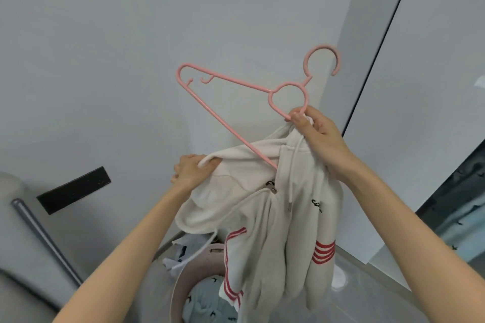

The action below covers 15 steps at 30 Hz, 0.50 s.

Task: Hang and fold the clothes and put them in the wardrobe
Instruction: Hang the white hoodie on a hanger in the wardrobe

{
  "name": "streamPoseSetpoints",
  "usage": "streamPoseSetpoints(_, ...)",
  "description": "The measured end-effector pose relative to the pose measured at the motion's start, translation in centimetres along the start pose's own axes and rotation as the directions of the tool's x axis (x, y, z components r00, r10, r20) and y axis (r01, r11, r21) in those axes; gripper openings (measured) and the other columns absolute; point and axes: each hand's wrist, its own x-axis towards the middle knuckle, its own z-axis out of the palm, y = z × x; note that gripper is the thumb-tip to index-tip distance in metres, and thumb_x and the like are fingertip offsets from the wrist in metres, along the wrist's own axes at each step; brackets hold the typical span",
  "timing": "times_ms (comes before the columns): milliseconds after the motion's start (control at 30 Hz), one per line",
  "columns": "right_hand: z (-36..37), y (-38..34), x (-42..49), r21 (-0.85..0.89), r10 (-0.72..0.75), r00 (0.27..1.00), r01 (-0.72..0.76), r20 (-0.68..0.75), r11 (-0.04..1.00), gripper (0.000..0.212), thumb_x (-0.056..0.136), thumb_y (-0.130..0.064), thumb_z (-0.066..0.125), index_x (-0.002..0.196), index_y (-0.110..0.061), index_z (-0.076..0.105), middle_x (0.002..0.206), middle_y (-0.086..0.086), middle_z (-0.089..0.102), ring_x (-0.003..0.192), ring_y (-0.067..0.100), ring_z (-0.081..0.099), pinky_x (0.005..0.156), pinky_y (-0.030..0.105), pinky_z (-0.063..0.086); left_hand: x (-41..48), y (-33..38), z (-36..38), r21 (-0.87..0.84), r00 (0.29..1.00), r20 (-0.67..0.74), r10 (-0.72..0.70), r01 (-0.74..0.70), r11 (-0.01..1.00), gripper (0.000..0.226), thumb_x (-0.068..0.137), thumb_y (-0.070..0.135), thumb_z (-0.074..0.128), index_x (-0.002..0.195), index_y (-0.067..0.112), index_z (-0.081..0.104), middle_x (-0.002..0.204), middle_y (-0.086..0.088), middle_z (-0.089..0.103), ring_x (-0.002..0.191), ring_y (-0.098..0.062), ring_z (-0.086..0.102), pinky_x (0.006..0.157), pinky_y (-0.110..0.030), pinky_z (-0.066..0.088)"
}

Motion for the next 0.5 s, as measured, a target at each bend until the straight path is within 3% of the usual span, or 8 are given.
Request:
streamPoseSetpoints(67, 0.1, -0.4, 0.2, 0.006, -0.022, 1.0, 0.022, 0.012, 1.0, 0.017, 0.1, -0.025, 0.048, 0.097, -0.014, 0.06, 0.071, -0.029, 0.057, 0.071, -0.01, 0.047, 0.069, 0.004, 0.034, -0.7, 0.3, 0.7, -0.098, 0.998, 0.006, -0.059, 0.059, 0.993, 0.045, 0.051, 0.081, 0.053, 0.067, 0.041, 0.064, 0.106, 0.002, 0.056, 0.107, -0.023, 0.048, 0.089, -0.035, 0.038)
streamPoseSetpoints(133, 0.1, -0.7, 0.4, -0.003, -0.044, 0.999, 0.044, 0.024, 0.999, 0.018, 0.099, -0.024, 0.048, 0.097, -0.012, 0.061, 0.072, -0.029, 0.056, 0.071, -0.01, 0.047, 0.07, 0.004, 0.034, -1.1, -0.2, 2.1, -0.11, 0.993, 0.004, -0.116, 0.116, 0.987, 0.04, 0.068, 0.069, 0.063, 0.092, 0.038, 0.059, 0.121, -0.002, 0.047, 0.116, -0.026, 0.04, 0.097, -0.037, 0.034)
streamPoseSetpoints(233, 0.5, -1.0, 0.6, -0.023, -0.062, 0.998, 0.063, 0.029, 0.998, 0.02, 0.099, -0.022, 0.049, 0.098, -0.007, 0.062, 0.071, -0.03, 0.056, 0.069, -0.011, 0.047, 0.068, 0.003, 0.032, -2.1, -1.7, 5.1, -0.18, 0.971, 0.044, -0.236, 0.24, 0.954, 0.045, 0.082, 0.048, 0.066, 0.111, 0.019, 0.047, 0.119, -0.009, 0.041, 0.118, -0.03, 0.04, 0.098, -0.039, 0.035)
streamPoseSetpoints(300, 0.6, -1.0, 0.5, -0.033, -0.059, 0.998, 0.059, 0.015, 0.998, 0.018, 0.099, -0.022, 0.05, 0.097, -0.008, 0.062, 0.073, -0.029, 0.056, 0.07, -0.01, 0.047, 0.068, 0.004, 0.033, -2.9, -2.5, 6.5, -0.163, 0.943, 0.196, -0.267, 0.3, 0.94, 0.036, 0.088, 0.044, 0.06, 0.096, 0.011, 0.049, 0.091, -0.006, 0.045, 0.089, -0.027, 0.055, 0.074, -0.033, 0.044)
streamPoseSetpoints(367, 0.6, -1.0, 0.4, -0.053, -0.049, 0.999, 0.05, 0.011, 0.997, 0.019, 0.099, -0.021, 0.05, 0.097, -0.007, 0.062, 0.071, -0.03, 0.055, 0.067, -0.01, 0.046, 0.067, 0.005, 0.033, -4.1, -2.7, 6.9, -0.024, 0.893, 0.363, -0.266, 0.294, 0.955, 0.042, 0.093, 0.051, 0.046, 0.076, 0.013, 0.044, 0.072, -0.002, 0.044, 0.057, -0.017, 0.047, 0.051, -0.025, 0.037)
streamPoseSetpoints(433, 0.5, -1.1, 0.2, -0.071, -0.041, 0.999, 0.042, 0.014, 0.997, 0.02, 0.1, -0.02, 0.049, 0.099, -0.005, 0.061, 0.064, -0.031, 0.053, 0.062, -0.009, 0.045, 0.063, 0.005, 0.032, -5.2, -2.6, 6.8, 0.052, 0.853, 0.453, -0.261, 0.267, 0.962, 0.053, 0.094, 0.057, 0.036, 0.074, 0.012, 0.053, 0.074, 0.0, 0.054, 0.054, -0.014, 0.05, 0.05, -0.02, 0.04)
streamPoseSetpoints(500, 0.5, -1.2, 0.1, -0.075, -0.042, 0.999, 0.043, 0.015, 0.996, 0.021, 0.1, -0.02, 0.049, 0.1, -0.004, 0.061, 0.061, -0.031, 0.051, 0.058, -0.009, 0.045, 0.06, 0.005, 0.032, -5.6, -2.4, 6.7, 0.002, 0.798, 0.536, -0.277, 0.327, 0.945, 0.067, 0.092, 0.065, 0.029, 0.075, 0.012, 0.065, 0.071, 0.001, 0.061, 0.054, -0.012, 0.057, 0.055, -0.018, 0.044)
